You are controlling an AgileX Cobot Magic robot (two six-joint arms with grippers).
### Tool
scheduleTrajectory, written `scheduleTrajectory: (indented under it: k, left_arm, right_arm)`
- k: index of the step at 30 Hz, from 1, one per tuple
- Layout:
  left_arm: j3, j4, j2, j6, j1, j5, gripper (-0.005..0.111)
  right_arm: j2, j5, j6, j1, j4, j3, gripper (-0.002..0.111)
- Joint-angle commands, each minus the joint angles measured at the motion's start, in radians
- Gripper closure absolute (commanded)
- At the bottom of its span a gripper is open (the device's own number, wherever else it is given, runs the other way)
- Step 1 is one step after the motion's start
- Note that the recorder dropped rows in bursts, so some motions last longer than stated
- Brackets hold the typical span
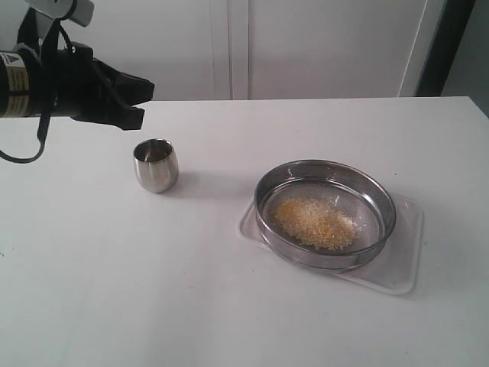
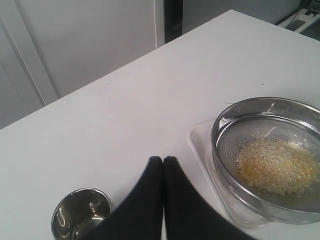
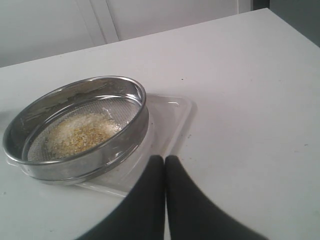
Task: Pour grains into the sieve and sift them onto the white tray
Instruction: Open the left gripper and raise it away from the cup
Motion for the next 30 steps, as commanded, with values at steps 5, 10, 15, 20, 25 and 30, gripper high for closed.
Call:
scheduleTrajectory:
  k: [5,10,15,20,25,30]
  left_arm:
    - [0.006,-0.193,-0.017,-0.008,0.001,0.026,0.107]
    - [0.006,-0.604,-0.017,0.219,-0.003,0.131,0.107]
    - [0.006,-0.942,-0.018,0.534,-0.007,0.220,0.107]
    - [0.006,-1.358,-0.070,0.875,-0.029,0.592,0.107]
    - [0.006,-1.471,-0.159,1.180,-0.035,0.913,0.107]
    - [0.006,-1.528,-0.279,1.317,-0.035,1.070,0.107]
  right_arm:
    - [-0.004,-0.013,-0.012,-0.002,0.000,0.006,0.108]
    - [-0.004,-0.013,-0.012,-0.002,0.000,0.006,0.108]
    - [-0.004,-0.013,-0.012,-0.002,0.000,0.006,0.108]
    - [-0.004,-0.013,-0.012,-0.002,0.000,0.006,0.108]
    - [-0.004,-0.013,-0.012,-0.002,0.000,0.006,0.108]
    - [-0.004,-0.013,-0.012,-0.002,0.000,0.006,0.108]
